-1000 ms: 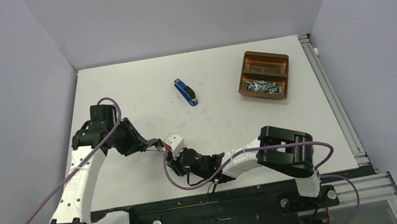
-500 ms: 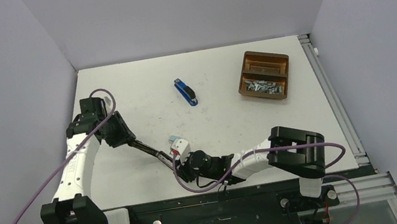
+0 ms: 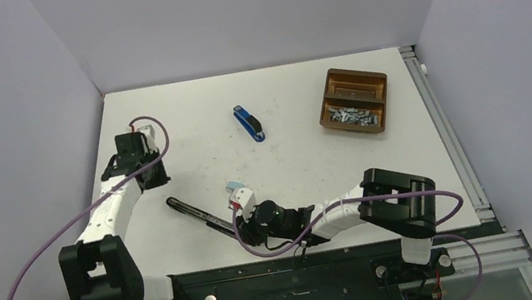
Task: Load the staples into the stapler
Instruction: Open the stapler at the center of the board.
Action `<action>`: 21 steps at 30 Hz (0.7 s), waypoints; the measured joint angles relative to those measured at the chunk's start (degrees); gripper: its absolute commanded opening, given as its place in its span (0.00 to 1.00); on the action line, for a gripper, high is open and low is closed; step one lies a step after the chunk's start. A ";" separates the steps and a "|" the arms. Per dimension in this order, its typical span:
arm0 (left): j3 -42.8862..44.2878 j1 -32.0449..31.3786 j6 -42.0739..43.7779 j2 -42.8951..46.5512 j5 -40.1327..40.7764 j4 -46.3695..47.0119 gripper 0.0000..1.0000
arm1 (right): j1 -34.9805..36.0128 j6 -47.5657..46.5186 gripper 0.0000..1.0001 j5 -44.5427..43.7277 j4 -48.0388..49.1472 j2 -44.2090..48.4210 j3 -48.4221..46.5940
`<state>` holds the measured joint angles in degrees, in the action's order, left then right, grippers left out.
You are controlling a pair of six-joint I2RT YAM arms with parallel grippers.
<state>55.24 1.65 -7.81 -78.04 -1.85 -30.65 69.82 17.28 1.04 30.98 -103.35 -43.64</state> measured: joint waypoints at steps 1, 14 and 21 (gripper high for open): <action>-0.70 0.00 0.83 -0.83 0.63 1.16 0.00 | -0.02 0.09 0.13 0.09 0.00 0.00 0.02; 0.20 0.76 6.05 -1.95 -5.60 2.75 0.32 | -0.15 1.25 0.47 -2.51 -6.58 5.01 2.95; -0.11 0.76 17.97 4.46 -13.75 -0.46 0.41 | -0.44 -0.35 0.66 -3.10 -8.26 8.63 2.91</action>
<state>55.13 2.42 10.15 -73.58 -15.59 -31.11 69.38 16.93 -2.07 22.72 -94.72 -40.73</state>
